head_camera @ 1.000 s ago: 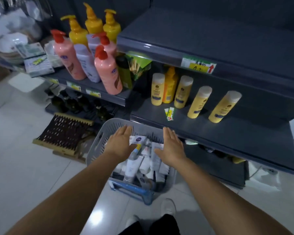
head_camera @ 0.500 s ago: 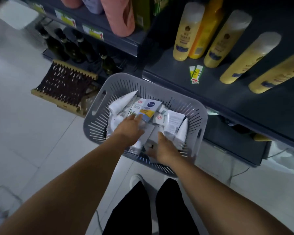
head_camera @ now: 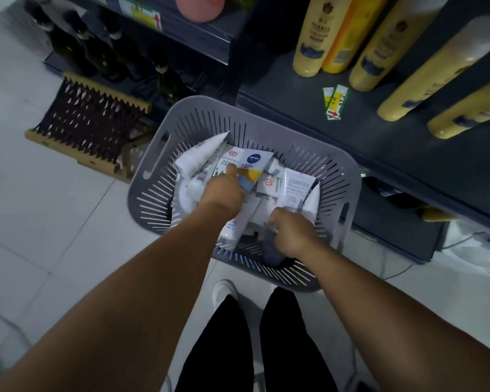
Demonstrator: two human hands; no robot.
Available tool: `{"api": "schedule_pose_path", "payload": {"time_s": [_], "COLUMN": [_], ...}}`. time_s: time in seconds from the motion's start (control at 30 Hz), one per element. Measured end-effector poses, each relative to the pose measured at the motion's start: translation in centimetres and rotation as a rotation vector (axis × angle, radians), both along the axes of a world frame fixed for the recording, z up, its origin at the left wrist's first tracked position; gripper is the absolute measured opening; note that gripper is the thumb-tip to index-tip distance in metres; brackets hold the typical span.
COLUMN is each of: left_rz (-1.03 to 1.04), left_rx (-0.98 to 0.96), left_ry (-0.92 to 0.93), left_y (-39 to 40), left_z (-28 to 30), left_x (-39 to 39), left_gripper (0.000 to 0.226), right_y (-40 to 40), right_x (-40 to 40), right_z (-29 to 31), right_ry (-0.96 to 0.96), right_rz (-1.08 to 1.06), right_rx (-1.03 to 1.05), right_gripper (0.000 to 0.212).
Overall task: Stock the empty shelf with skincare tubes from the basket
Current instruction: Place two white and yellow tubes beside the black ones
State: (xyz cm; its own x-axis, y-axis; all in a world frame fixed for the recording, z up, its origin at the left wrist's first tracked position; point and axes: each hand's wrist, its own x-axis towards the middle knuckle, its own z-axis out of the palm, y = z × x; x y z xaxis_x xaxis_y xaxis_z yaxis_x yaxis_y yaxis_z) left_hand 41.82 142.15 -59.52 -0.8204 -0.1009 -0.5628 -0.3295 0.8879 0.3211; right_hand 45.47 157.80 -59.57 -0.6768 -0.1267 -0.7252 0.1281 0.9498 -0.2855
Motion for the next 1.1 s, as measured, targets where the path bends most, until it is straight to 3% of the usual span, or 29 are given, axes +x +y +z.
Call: {"api": "schedule_pose_path", "payload": {"time_s": [0.17, 0.3, 0.63, 0.83, 0.9, 1.1], "left_rz": [-0.010, -0.013, -0.072, -0.022, -0.039, 0.053], "left_rx": [-0.060, -0.073, -0.080, -0.109, -0.139, -0.058], "left_ry": [-0.020, -0.049, 0.056, 0.011, -0.019, -0.131], "left_y": [0.2, -0.1, 0.1, 0.5, 0.4, 0.1], "left_z": [0.2, 0.3, -1.2, -0.3, 0.0, 0.5], "left_x": [0.1, 0.8, 0.7, 0.6, 0.7, 1.5], "left_gripper": [0.057, 0.051, 0.045, 0.045, 0.043, 0.046], "right_y": [1.0, 1.1, 1.8, 1.7, 1.3, 1.1], "right_x": [-1.7, -3.0, -1.4, -1.7, -1.8, -1.7], "right_z": [2.1, 2.5, 0.3, 0.7, 0.7, 1.4], "right_ry": [0.203, 0.203, 0.031, 0.115, 0.183, 0.247], "right_rz": [-0.227, -0.325, -0.238, -0.015, 0.054, -0.077], "right_rx": [-0.002, -0.066, -0.137, -0.132, -0.088, -0.074], "right_gripper": [0.052, 0.041, 0.037, 0.013, 0.014, 0.013]}}
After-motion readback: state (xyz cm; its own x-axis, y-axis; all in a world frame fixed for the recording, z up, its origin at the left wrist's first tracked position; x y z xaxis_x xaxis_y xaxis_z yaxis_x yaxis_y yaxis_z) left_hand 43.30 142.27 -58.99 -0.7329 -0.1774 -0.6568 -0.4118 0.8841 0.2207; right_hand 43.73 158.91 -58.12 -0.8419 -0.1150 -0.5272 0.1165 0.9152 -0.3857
